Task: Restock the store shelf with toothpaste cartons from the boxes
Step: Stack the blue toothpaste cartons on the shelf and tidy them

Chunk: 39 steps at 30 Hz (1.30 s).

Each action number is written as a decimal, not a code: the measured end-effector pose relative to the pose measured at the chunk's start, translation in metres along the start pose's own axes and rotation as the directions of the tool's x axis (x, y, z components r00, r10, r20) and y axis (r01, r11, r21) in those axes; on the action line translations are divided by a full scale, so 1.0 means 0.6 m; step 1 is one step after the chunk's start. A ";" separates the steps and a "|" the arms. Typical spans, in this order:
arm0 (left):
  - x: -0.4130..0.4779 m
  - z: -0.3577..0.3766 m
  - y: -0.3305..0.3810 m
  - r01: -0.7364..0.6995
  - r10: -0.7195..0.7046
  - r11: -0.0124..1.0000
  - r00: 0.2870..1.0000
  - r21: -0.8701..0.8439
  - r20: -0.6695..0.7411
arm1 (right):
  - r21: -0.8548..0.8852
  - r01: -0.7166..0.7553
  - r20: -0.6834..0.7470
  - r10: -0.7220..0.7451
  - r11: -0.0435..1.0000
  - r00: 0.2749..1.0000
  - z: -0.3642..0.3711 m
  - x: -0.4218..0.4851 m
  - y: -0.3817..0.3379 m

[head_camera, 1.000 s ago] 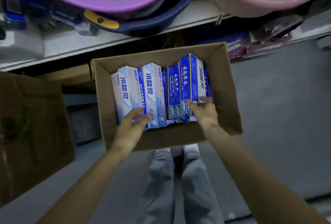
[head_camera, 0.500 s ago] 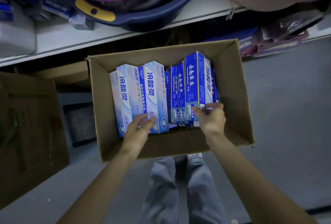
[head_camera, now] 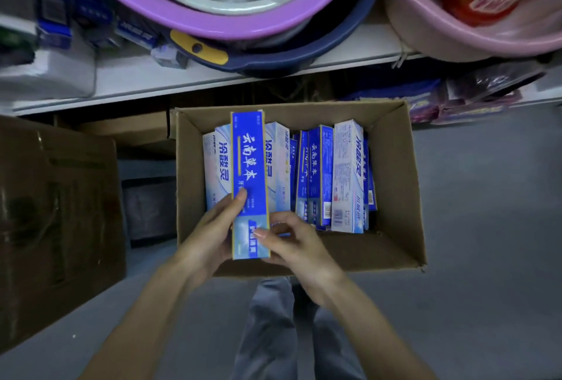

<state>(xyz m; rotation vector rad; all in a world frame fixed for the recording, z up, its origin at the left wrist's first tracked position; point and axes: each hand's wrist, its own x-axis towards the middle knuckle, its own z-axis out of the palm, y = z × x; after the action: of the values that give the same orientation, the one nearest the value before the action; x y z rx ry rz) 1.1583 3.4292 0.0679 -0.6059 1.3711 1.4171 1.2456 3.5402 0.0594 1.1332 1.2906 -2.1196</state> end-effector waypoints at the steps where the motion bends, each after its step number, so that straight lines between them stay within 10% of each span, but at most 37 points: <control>1: -0.006 -0.012 0.005 0.000 0.000 1.000 1.000 -0.007 0.010 | -0.026 0.008 0.026 -0.007 1.000 1.000 0.011 0.005 0.002; 4: -0.018 -0.048 0.015 0.024 -0.025 0.998 1.000 -0.051 -0.007 | -0.057 0.055 0.046 -0.053 0.997 0.998 0.036 0.024 0.002; 9: -0.023 -0.098 0.024 0.100 -0.098 0.992 0.995 -0.081 0.030 | -0.249 0.108 -0.485 -0.220 0.962 0.846 0.004 0.114 0.023; 17: -0.018 -0.119 0.006 -0.049 0.050 0.998 0.998 0.030 -0.036 | -0.505 -0.156 -0.522 -0.156 0.849 0.839 0.008 0.177 0.068; 24: 0.001 -0.116 -0.006 -0.177 0.174 0.984 0.965 0.005 -0.196 | -0.383 -0.148 -0.462 -0.050 0.912 0.885 -0.006 0.171 0.058; 31: -0.008 -0.092 -0.031 -0.189 0.179 0.980 0.973 -0.059 -0.147 | 0.262 -0.101 -0.087 0.128 0.960 0.988 -0.014 0.066 0.021; 39: -0.162 -0.032 -0.072 -0.293 0.297 0.954 0.952 -0.071 0.070 | 0.102 0.081 0.021 -0.083 0.991 0.996 -0.015 -0.089 0.006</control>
<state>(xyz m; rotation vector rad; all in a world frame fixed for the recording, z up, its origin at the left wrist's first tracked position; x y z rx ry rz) 1.2247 3.3728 0.1317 -0.3870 1.4011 1.7078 1.2830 3.5432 0.0984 1.1076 1.2509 -2.2749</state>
